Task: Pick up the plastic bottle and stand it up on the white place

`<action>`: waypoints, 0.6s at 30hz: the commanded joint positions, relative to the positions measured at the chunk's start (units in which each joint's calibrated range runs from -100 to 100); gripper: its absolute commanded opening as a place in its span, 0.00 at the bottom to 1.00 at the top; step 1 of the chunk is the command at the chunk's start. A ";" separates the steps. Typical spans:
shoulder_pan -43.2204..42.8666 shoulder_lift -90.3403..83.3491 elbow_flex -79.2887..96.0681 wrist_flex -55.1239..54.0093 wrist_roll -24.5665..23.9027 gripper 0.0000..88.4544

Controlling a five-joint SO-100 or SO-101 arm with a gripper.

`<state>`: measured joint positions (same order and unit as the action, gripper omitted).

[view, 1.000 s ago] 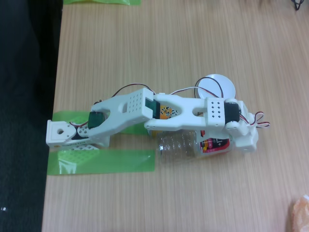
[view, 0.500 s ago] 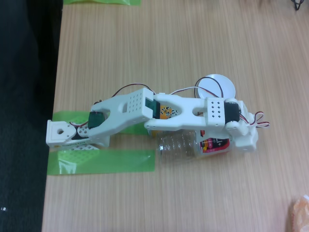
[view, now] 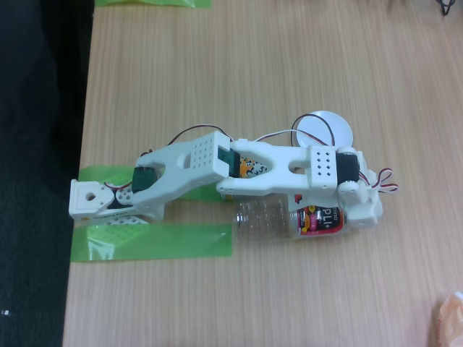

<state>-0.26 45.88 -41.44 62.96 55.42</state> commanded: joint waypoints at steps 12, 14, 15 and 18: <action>-0.85 -1.40 -2.61 0.31 -0.13 0.18; -0.85 -1.40 -3.88 0.31 -0.13 0.18; -1.00 -1.40 -5.05 0.31 -0.13 0.18; -1.07 -1.31 -8.13 0.31 -0.13 0.19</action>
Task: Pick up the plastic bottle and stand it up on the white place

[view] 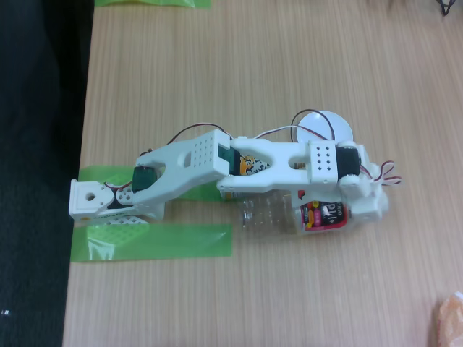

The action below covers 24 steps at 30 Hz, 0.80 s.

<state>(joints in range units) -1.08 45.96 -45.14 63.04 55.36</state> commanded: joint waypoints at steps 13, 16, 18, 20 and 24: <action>-0.25 -3.16 -16.83 13.70 -0.08 0.18; 0.19 -3.58 -20.18 15.07 -0.08 0.18; 0.27 -3.92 -22.63 15.33 -0.08 0.18; 0.27 -4.09 -24.80 15.41 -0.08 0.18; 0.12 -4.51 -29.42 16.62 -0.08 0.18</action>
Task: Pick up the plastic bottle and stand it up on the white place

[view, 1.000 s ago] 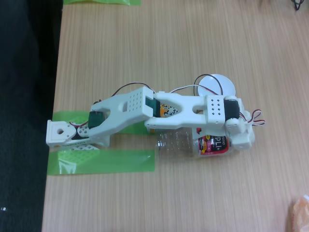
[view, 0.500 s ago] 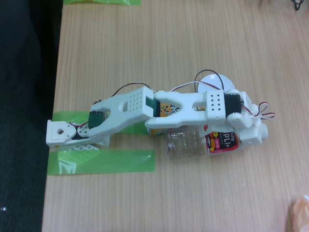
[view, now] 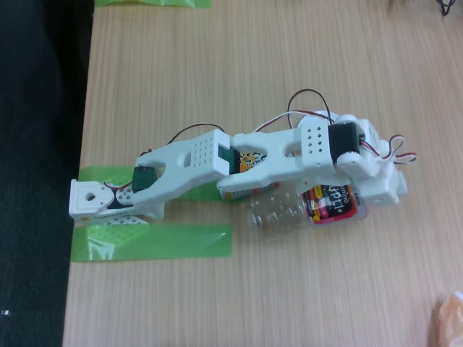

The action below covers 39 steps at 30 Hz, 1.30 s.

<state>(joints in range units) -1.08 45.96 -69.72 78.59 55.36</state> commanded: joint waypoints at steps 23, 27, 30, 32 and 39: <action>0.12 -6.44 -29.64 15.49 -1.65 0.18; -0.25 -9.21 -29.55 15.66 -3.07 0.18; -0.40 -10.72 -29.55 15.66 -3.17 0.18; -0.47 -11.39 -29.55 15.66 -3.70 0.18; -2.18 -15.76 -29.55 15.83 -7.32 0.18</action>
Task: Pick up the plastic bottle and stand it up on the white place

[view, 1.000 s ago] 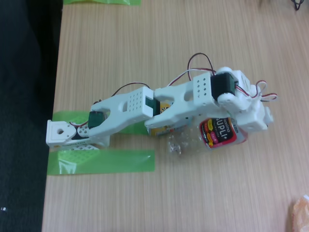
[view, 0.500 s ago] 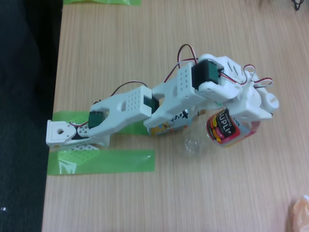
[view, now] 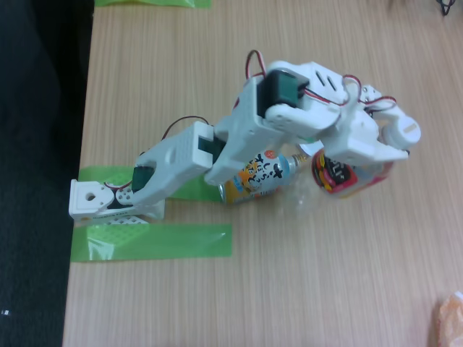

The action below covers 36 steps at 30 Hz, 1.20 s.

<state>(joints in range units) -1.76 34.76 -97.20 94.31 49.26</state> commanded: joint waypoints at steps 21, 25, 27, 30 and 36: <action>-7.36 -13.30 -1.99 0.46 -2.85 0.18; -7.95 -13.39 -1.99 0.46 -2.85 0.18; -8.24 -13.39 -1.90 0.46 -2.85 0.18; -10.17 -13.39 -1.90 0.20 -3.00 0.18; -16.02 -14.31 -1.62 -0.40 -6.52 0.18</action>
<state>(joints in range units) -15.43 24.16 -97.74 94.65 43.64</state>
